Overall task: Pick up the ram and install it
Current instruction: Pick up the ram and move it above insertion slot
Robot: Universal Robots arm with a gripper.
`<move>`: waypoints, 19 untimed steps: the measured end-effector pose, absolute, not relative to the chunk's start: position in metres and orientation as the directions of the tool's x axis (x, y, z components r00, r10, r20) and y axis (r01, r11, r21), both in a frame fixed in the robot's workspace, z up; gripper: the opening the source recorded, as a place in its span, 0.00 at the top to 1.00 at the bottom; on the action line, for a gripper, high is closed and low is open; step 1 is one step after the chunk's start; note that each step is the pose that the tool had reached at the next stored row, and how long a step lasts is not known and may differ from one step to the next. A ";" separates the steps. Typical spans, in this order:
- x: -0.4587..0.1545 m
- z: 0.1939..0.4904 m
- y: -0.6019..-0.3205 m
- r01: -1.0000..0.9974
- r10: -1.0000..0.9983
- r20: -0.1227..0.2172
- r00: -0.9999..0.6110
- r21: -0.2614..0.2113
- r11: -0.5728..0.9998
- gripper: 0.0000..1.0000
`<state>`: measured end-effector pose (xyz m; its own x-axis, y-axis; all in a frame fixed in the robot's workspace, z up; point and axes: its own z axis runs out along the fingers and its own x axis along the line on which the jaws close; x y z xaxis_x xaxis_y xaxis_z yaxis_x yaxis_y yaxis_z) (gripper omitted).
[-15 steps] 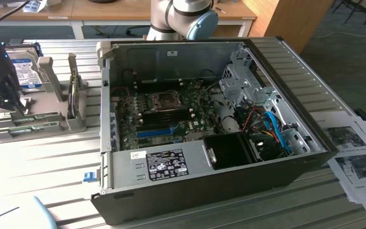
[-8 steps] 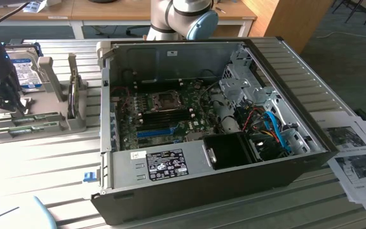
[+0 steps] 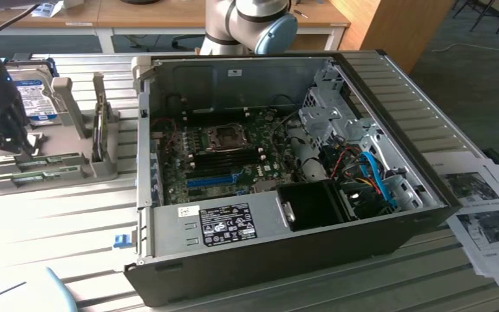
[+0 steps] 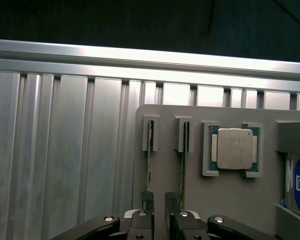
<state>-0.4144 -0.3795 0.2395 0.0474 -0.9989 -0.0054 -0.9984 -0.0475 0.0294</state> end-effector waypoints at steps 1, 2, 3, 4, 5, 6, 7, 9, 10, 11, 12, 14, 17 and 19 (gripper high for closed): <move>-0.414 0.240 -0.380 -0.998 -0.999 -0.005 0.047 0.029 -0.048 0.77; -0.414 0.240 -0.380 -0.998 -0.999 -0.005 0.047 0.029 -0.047 0.77; -0.414 0.240 -0.380 -0.998 -0.999 -0.005 0.047 0.029 -0.047 0.77; -0.414 0.240 -0.380 -0.998 -0.999 -0.005 0.047 0.029 -0.047 0.77; -0.414 0.240 -0.380 -0.998 -0.999 -0.005 0.047 0.029 -0.047 0.77; -0.414 0.240 -0.380 -0.998 -0.999 -0.005 0.047 0.029 -0.048 0.77; -0.414 0.239 -0.380 -0.998 -0.999 -0.005 0.047 0.029 -0.048 0.77; -0.414 0.237 -0.380 -0.998 -0.999 -0.005 0.047 0.029 -0.048 0.77; -0.414 0.236 -0.380 -0.998 -0.999 -0.005 0.047 0.029 -0.048 0.77; -0.414 0.235 -0.380 -0.998 -0.999 -0.005 0.047 0.029 -0.048 0.77; -0.414 0.233 -0.380 -0.998 -0.999 -0.005 0.047 0.029 -0.048 0.77; -0.414 0.231 -0.380 -0.998 -0.999 -0.006 0.047 0.029 -0.048 0.77; -0.414 0.227 -0.380 -0.998 -0.999 -0.005 0.047 0.029 -0.048 0.77; -0.414 0.226 -0.380 -0.998 -0.999 -0.005 0.047 0.030 -0.048 0.77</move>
<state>-0.4144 -0.3802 0.2263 0.0474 -0.9989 -0.0054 -0.9984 -0.0476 0.0295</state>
